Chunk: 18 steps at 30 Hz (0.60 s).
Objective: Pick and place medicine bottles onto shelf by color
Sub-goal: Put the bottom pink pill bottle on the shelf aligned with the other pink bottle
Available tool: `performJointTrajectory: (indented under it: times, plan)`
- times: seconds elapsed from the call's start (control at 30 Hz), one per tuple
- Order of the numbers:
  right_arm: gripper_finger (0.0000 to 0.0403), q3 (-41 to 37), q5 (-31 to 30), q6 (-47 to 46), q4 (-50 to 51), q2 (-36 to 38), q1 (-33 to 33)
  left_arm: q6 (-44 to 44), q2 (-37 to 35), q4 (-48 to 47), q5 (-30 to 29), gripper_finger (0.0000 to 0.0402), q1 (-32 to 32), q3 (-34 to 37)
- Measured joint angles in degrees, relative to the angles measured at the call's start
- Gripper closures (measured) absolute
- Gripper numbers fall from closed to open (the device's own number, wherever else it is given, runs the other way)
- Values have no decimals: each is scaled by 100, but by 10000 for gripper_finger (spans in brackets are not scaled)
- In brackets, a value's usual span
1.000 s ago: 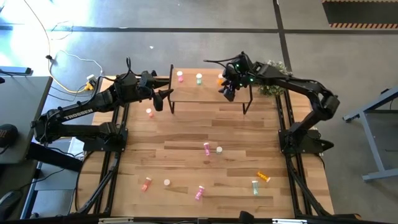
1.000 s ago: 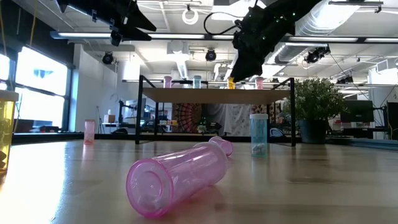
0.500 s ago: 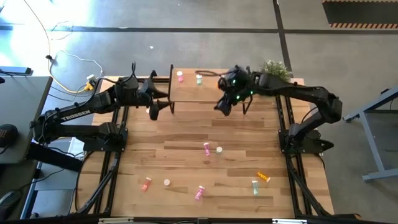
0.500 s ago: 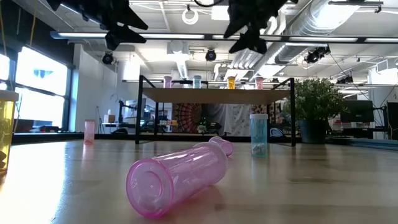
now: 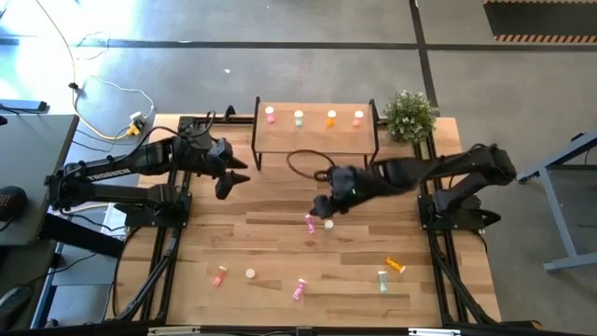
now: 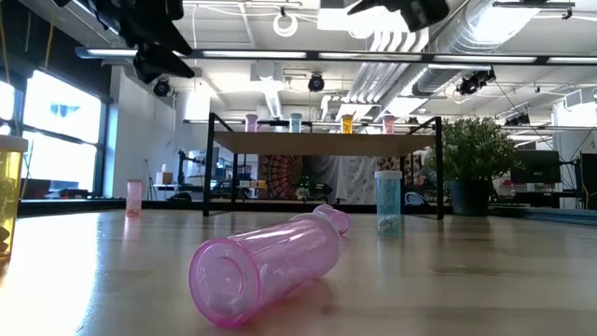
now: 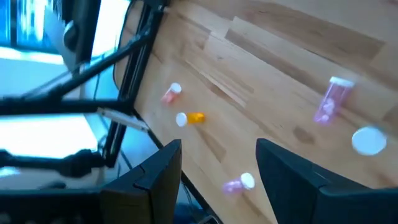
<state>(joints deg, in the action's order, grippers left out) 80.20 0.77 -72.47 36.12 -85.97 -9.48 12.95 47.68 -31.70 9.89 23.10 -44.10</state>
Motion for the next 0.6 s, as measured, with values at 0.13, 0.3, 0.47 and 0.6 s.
performJointTrajectory:
  times: [0.13, 0.3, 0.47, 0.6]
  plan:
    - [206, 0, -708, -796, -6, -88, -568, 422, -10, -140, -1, 187, -339, 0]
    - [206, 0, -989, -1450, 244, -214, -1064, 1292, -15, -675, 2, 187, -910, 0]
    - [206, 0, -1107, -1620, 833, -232, -1203, 2452, -13, -1748, -267, 188, -1652, 13]
    - [206, -2, -1143, -1378, 1121, -160, -1172, 3476, -13, -2329, -707, 188, -2377, 13]
